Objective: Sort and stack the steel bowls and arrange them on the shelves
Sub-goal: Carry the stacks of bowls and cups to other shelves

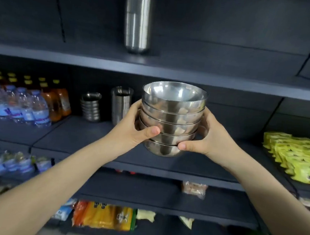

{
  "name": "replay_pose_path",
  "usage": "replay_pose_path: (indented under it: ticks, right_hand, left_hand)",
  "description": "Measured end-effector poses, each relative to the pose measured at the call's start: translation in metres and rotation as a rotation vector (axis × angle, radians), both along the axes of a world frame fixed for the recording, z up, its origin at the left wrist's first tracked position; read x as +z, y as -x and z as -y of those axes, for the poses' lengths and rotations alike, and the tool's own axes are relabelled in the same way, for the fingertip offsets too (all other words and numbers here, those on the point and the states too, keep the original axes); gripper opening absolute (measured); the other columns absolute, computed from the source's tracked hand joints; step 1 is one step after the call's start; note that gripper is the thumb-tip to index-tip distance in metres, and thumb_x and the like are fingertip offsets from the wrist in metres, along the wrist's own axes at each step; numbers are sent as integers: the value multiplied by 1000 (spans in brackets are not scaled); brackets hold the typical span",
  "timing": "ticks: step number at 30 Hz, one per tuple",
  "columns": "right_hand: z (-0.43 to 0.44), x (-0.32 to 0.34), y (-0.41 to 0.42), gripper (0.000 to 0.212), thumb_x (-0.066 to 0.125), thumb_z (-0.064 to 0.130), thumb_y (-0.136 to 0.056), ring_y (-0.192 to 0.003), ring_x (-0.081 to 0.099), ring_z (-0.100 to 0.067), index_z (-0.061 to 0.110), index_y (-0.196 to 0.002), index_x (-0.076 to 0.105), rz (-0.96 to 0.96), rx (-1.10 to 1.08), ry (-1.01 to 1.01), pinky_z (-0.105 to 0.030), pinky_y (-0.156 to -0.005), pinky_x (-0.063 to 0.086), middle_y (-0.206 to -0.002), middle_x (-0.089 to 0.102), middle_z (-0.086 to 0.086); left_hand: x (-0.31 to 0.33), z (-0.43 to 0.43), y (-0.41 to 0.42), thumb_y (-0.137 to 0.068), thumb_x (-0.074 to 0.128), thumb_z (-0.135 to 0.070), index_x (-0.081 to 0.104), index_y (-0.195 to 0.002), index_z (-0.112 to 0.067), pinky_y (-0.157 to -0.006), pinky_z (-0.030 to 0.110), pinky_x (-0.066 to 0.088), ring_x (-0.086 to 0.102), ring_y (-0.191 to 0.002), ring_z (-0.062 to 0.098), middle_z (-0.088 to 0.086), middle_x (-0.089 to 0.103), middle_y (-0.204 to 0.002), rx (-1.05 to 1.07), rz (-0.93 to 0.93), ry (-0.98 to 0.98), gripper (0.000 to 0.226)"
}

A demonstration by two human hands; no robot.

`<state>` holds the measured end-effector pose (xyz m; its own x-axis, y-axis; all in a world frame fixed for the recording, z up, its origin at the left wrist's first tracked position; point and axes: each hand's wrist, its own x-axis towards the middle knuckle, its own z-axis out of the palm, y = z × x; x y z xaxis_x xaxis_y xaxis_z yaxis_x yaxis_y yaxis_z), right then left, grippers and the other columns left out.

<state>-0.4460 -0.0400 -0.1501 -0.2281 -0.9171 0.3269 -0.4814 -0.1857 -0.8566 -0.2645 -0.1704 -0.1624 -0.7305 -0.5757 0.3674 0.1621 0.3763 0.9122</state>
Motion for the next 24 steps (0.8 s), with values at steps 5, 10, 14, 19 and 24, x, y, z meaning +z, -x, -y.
replay_pose_path:
  ticks: [5,10,14,19,24]
  right_hand:
    - [-24,-45,21,99,89,23,-50,-112,58,3,35,-134,38,37,-14,-57,-11,-89,46,-115,61,29]
    - [-34,-92,61,102,89,35,-46,-118,55,-1,38,-134,37,79,-32,-118,-21,-98,45,-121,60,25]
    - [-32,-131,104,108,91,39,-49,-123,52,-7,34,-140,34,64,-37,-159,-40,-108,40,-128,58,16]
    - [-10,-173,157,110,91,40,-48,-124,52,-9,35,-141,31,44,-43,-174,-44,-108,40,-128,58,14]
    - [24,-209,209,109,89,36,-49,-118,55,-2,33,-142,30,-9,-32,-162,-35,-106,43,-123,60,18]
  left_hand:
    - [-45,-21,20,-36,73,-77,30,-130,-35,-89,9,46,51,-111,-15,-18,50,-125,-30,95,-49,112]
    - [-87,-30,58,-37,74,-77,30,-125,-42,-95,16,46,49,-116,-13,-20,48,-128,-52,170,-113,104]
    - [-120,-28,99,-33,75,-77,25,-133,-30,-92,10,44,48,-113,-18,-22,45,-128,-18,199,-132,121]
    - [-162,-10,153,-40,80,-66,21,-138,-26,-101,13,40,43,-117,-18,-24,40,-131,3,233,-108,121]
    - [-203,26,203,-48,79,-54,6,-150,-21,-112,31,32,35,-134,3,-7,34,-147,28,238,-81,130]
